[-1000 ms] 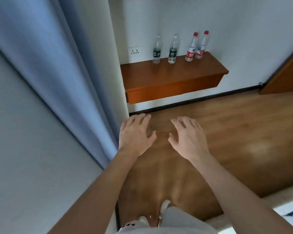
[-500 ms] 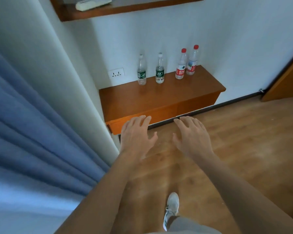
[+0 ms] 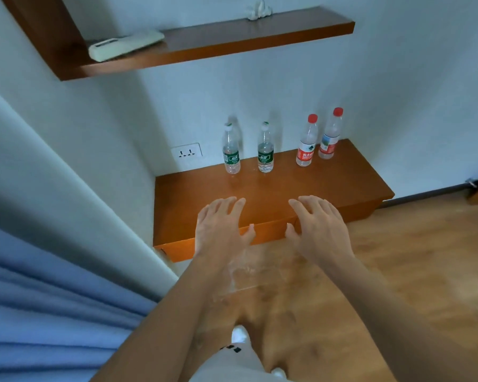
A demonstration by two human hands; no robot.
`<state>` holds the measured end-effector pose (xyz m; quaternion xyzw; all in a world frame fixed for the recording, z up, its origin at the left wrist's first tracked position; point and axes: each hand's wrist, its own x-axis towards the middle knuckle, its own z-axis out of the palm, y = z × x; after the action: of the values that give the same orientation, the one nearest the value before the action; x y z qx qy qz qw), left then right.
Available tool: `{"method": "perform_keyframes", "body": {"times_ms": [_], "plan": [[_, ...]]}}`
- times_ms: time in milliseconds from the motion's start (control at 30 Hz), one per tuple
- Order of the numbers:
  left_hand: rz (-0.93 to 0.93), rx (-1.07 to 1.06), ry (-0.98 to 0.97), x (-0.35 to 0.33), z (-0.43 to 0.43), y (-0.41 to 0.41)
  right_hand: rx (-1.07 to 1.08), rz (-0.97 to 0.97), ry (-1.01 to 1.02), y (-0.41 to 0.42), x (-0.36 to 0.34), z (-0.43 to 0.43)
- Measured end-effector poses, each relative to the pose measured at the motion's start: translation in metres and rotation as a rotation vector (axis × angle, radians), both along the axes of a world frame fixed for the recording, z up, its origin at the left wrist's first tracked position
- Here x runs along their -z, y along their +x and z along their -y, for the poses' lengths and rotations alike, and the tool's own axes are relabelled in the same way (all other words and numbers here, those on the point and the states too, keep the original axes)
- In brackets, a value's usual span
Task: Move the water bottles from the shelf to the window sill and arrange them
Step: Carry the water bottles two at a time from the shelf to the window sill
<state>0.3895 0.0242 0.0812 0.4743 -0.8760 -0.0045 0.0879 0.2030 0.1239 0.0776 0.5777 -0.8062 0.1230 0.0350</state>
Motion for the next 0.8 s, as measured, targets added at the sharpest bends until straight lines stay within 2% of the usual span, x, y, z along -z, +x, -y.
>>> {"method": "perform_keyframes", "body": {"times_ms": [267, 567, 800], "plan": [[0.001, -0.047, 0.001, 0.021, 0.086, -0.043, -0.046, -0.003, 0.021, -0.048, 0.016, 0.086], [-0.055, -0.122, 0.042, 0.050, 0.215, -0.079, -0.108, -0.006, 0.062, -0.111, 0.026, 0.222], [-0.071, -0.188, 0.080, 0.075, 0.279, -0.083, -0.038, 0.132, 0.096, -0.146, 0.054, 0.279]]}}
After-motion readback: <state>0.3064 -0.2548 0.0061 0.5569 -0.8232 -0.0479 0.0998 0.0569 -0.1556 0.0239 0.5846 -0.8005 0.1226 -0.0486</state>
